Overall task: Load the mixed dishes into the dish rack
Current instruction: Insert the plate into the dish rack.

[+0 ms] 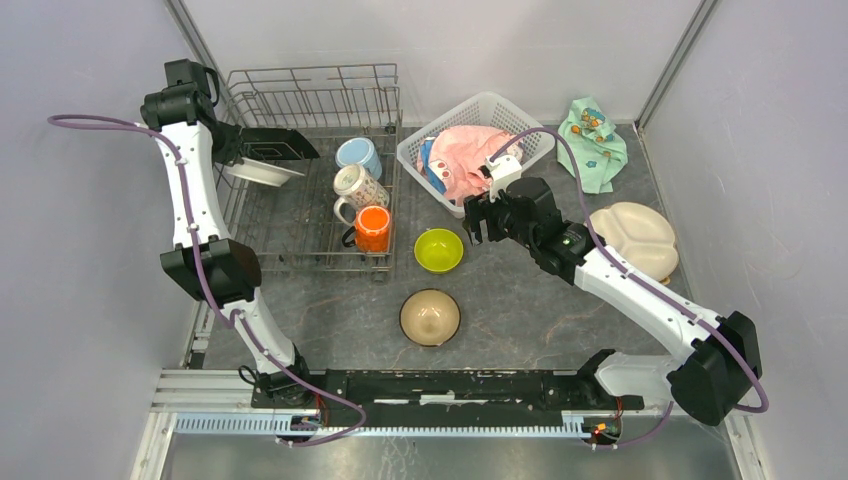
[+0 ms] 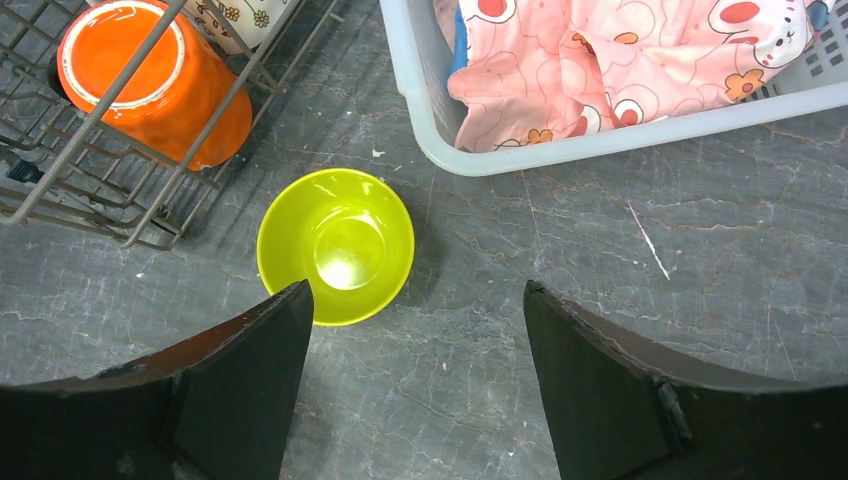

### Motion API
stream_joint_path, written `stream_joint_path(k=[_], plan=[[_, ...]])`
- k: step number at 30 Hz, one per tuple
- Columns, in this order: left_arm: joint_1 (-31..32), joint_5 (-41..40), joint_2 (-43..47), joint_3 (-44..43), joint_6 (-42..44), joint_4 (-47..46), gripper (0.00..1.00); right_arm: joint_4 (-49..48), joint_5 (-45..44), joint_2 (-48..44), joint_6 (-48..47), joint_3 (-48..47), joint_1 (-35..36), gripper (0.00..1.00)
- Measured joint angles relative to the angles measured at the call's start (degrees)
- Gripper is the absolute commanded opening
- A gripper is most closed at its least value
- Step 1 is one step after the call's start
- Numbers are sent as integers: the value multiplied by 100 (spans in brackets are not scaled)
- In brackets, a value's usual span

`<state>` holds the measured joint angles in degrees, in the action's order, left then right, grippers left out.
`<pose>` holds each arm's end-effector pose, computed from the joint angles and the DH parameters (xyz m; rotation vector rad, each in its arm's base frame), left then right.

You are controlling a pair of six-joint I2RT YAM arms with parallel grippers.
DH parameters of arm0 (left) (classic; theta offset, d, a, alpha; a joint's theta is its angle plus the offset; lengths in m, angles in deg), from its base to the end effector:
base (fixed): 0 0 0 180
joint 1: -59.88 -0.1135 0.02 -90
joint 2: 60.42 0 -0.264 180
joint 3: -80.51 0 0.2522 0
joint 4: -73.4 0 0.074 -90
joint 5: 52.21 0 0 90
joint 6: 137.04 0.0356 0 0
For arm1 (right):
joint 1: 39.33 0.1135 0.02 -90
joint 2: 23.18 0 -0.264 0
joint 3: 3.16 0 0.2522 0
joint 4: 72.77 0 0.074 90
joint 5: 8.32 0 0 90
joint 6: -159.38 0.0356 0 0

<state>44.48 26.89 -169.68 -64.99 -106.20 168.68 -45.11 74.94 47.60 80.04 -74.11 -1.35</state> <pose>0.3516 0.1038 0.4184 -1.6116 2.0049 -0.0377 0.2251 0.1704 0.3131 -0.4171 2.0294 0.4064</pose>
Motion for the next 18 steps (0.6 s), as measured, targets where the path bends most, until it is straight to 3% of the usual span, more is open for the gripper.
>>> stream_joint_path(k=[18], plan=[[17, -4, -352, 7, -350, -181, 5, 13, -114, 0, -2, -13, 0, 84]])
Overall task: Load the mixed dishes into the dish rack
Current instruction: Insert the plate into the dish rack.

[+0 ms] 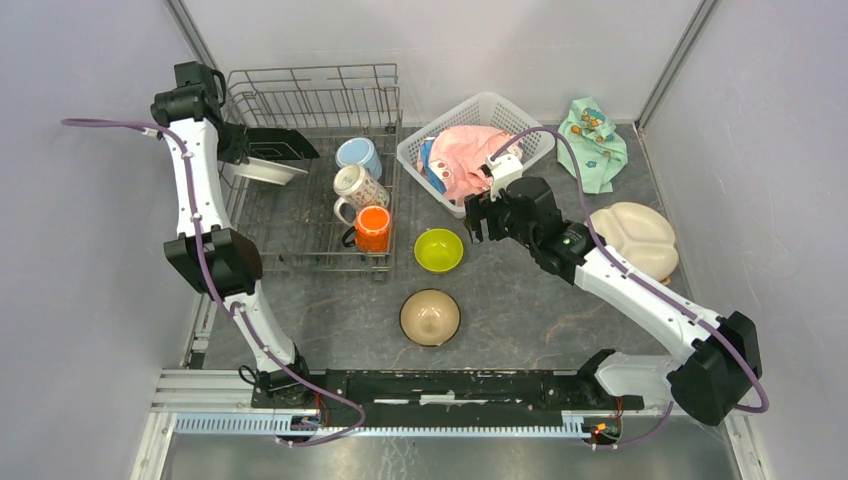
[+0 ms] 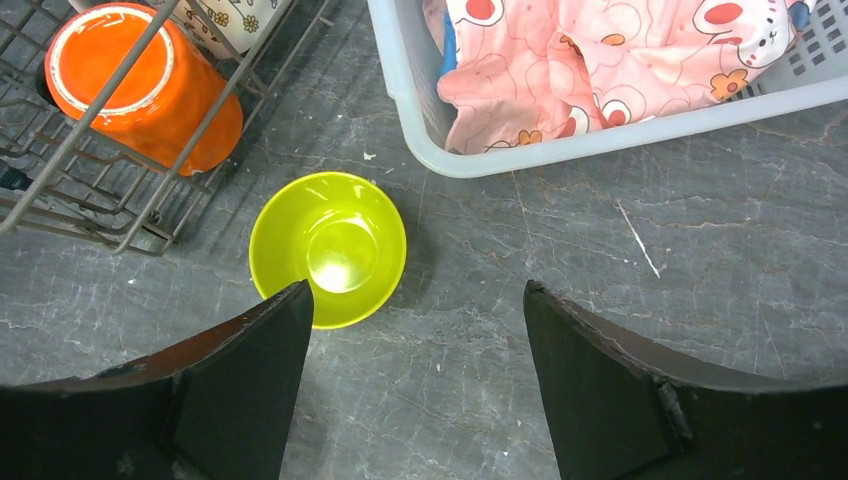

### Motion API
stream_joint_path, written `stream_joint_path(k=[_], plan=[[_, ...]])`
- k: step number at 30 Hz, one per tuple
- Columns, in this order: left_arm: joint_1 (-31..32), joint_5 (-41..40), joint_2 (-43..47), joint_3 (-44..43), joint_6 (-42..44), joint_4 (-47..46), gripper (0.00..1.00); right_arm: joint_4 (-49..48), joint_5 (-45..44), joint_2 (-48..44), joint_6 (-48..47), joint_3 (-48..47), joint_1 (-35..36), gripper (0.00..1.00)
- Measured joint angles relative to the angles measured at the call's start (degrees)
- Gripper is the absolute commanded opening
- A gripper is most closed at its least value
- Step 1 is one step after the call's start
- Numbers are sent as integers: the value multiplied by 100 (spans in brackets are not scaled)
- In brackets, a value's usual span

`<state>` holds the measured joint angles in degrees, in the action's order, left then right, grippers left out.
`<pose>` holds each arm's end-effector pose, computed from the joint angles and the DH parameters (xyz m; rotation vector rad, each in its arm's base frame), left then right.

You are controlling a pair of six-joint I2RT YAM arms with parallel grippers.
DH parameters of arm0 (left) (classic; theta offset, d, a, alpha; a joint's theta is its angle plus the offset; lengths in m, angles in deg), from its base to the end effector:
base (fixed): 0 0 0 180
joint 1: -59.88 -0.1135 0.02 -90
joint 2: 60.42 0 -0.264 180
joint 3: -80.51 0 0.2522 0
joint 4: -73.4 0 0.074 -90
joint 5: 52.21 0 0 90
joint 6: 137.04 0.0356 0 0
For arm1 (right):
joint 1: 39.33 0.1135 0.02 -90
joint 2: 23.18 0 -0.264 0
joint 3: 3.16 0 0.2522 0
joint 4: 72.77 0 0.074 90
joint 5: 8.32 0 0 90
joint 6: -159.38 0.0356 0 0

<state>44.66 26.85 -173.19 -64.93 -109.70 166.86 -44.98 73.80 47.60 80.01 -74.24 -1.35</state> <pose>0.3723 0.1083 0.3980 -1.6846 1.9815 -0.0446 0.2255 0.1698 0.3137 -0.4046 2.0280 0.3865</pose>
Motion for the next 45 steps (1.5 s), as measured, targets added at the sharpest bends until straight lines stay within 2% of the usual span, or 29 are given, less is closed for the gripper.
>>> stream_joint_path(k=[5, 12, 14, 18, 22, 24, 31, 37, 41, 43, 45], plan=[[0, -11, 0, 35, -208, 4, 2, 17, 0, 0, 0, -68, 0, 84], [4, -79, 0, -28, -778, 129, 3, 26, 2, 0, 0, -76, 0, 84], [4, -105, -2, -50, -872, 136, 8, 24, 2, -2, 0, -76, 0, 84], [4, -122, -2, -48, -1040, 120, 28, 24, -17, -74, -2, -70, 0, 84], [7, -76, -2, -46, -1167, -195, 36, 15, -42, -179, -2, -70, 0, 84], [22, -50, -2, -46, -1176, -433, 43, -7, -42, -188, -2, -70, 0, 84], [22, 61, 0, -46, -1145, -1010, 48, -17, -42, -186, -2, -70, 0, 84], [61, -107, 109, 11, -463, -1346, 47, -15, -42, -181, -2, -70, 0, 84], [87, -391, 710, 750, 540, -1816, 48, -4, -37, -149, 0, -70, 0, 83], [92, -463, 1132, 1202, 1056, -2079, 63, 11, -35, -127, 0, -70, 0, 83], [92, -610, 1495, 1447, 1394, -2159, 65, 26, -20, -103, 0, -74, 0, 83]])
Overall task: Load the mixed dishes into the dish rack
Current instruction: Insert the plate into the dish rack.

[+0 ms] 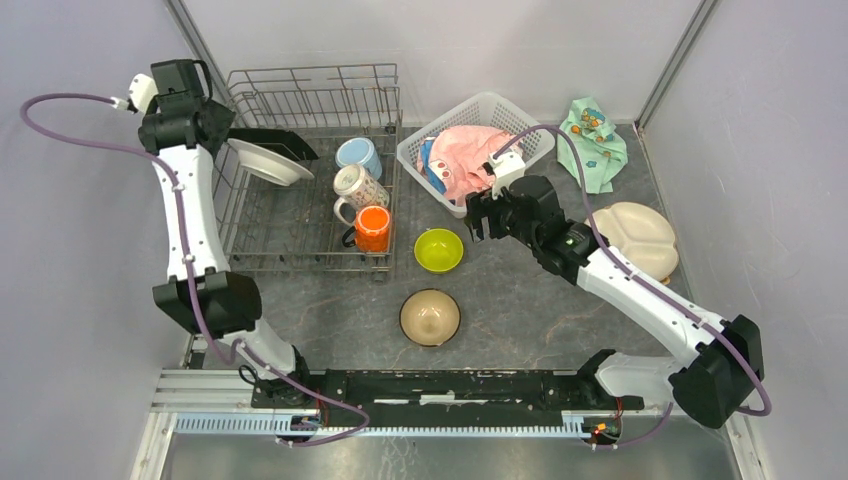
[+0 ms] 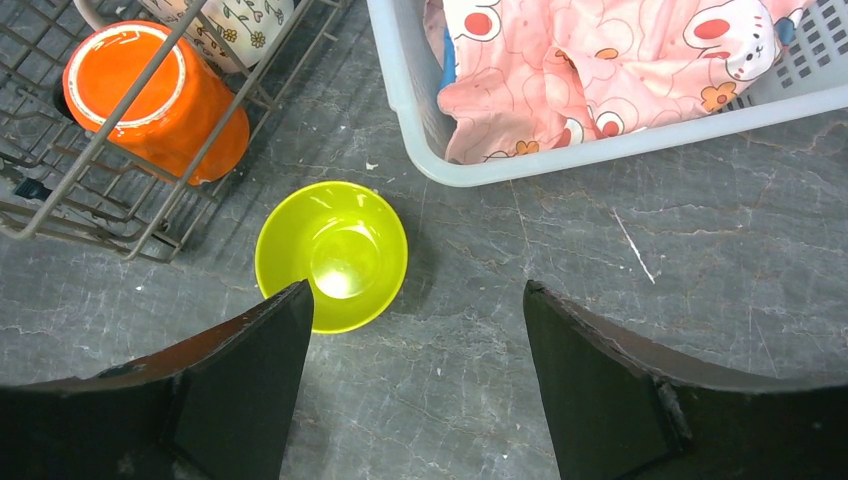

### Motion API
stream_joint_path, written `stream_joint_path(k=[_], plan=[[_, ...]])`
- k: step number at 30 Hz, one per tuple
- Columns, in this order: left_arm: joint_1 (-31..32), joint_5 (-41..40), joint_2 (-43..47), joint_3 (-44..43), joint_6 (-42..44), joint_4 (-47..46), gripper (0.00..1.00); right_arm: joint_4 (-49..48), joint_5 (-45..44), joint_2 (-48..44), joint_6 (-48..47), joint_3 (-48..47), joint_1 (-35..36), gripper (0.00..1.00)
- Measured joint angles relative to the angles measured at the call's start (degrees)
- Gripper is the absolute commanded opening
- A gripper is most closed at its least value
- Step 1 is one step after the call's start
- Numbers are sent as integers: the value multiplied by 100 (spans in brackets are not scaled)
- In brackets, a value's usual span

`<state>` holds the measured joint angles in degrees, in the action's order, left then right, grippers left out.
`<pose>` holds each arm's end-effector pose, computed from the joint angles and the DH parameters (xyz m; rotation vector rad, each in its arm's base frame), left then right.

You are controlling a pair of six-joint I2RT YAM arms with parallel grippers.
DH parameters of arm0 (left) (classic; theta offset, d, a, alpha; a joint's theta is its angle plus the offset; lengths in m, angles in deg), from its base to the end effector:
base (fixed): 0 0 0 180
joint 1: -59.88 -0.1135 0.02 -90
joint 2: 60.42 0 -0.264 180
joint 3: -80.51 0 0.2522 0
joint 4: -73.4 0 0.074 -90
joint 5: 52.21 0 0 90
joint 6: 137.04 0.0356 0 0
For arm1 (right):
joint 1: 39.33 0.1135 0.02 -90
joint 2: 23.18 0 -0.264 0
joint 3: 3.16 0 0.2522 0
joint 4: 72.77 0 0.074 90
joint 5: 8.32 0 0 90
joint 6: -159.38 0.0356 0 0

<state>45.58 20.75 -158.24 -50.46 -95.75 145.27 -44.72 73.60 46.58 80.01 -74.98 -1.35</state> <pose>0.3379 0.0969 0.4454 -1.2881 1.7981 0.0025 0.2229 0.1677 0.3224 -0.3948 2.0035 0.3935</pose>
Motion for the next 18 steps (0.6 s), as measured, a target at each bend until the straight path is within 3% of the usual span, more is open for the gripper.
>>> stream_joint_path(k=[3, 7, 18], plan=[[-85, -2, 339, 96, 35, -13, 53, 2, 9, 50, 2, 0, 0, 83], [-304, 614, 739, 741, -157, -323, 45, 2, 44, 76, 2, -2, 0, 83], [-149, 1886, 48, 1069, -535, -715, 48, -4, 26, 81, -33, -24, 0, 84]])
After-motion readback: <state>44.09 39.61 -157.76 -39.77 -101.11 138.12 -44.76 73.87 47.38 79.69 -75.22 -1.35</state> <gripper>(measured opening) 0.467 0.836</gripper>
